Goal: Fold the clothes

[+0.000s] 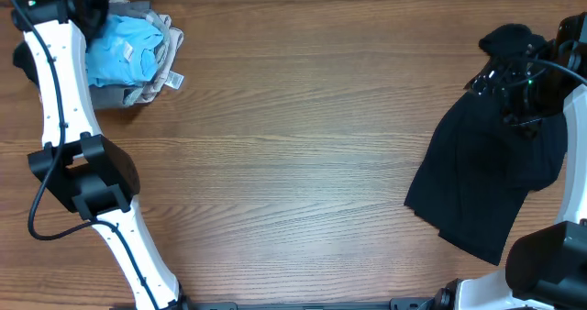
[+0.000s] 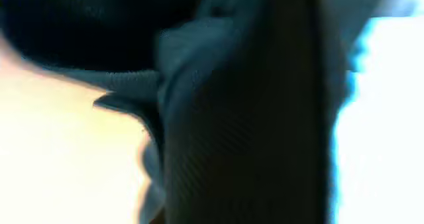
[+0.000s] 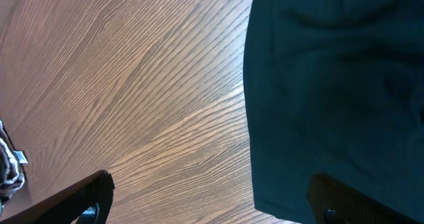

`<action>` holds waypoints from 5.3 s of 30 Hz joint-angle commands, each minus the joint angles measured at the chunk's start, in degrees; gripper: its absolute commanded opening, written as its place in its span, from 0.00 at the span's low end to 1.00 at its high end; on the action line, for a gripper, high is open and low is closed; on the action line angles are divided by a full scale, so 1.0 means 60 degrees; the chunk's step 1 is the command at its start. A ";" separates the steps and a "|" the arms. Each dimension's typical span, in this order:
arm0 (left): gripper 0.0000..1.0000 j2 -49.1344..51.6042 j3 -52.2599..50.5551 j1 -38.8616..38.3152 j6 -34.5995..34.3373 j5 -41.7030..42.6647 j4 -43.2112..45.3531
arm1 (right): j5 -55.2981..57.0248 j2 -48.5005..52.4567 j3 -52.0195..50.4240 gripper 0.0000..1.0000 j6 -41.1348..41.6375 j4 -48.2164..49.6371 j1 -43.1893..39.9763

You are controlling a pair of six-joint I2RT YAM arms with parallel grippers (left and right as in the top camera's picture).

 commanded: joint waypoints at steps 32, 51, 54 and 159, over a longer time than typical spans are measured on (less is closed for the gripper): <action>1.00 0.0215 0.1297 0.1166 -0.4146 0.6022 -0.0743 | 0.0106 -0.0026 0.0102 0.98 -0.0036 0.0193 0.0018; 1.00 0.3442 0.1443 0.0535 -0.3923 0.6757 -0.0798 | 0.0098 -0.0026 0.0102 0.98 -0.0040 0.0076 0.0018; 1.00 0.2266 0.1472 0.0532 -0.3934 0.6608 -0.0852 | 0.0098 -0.0026 0.0102 0.98 -0.0040 0.0018 0.0018; 1.00 -0.3880 0.1432 0.0036 -0.5821 0.5909 -0.6623 | 0.1537 -1.6207 -1.6072 1.00 -0.1741 1.2123 0.1905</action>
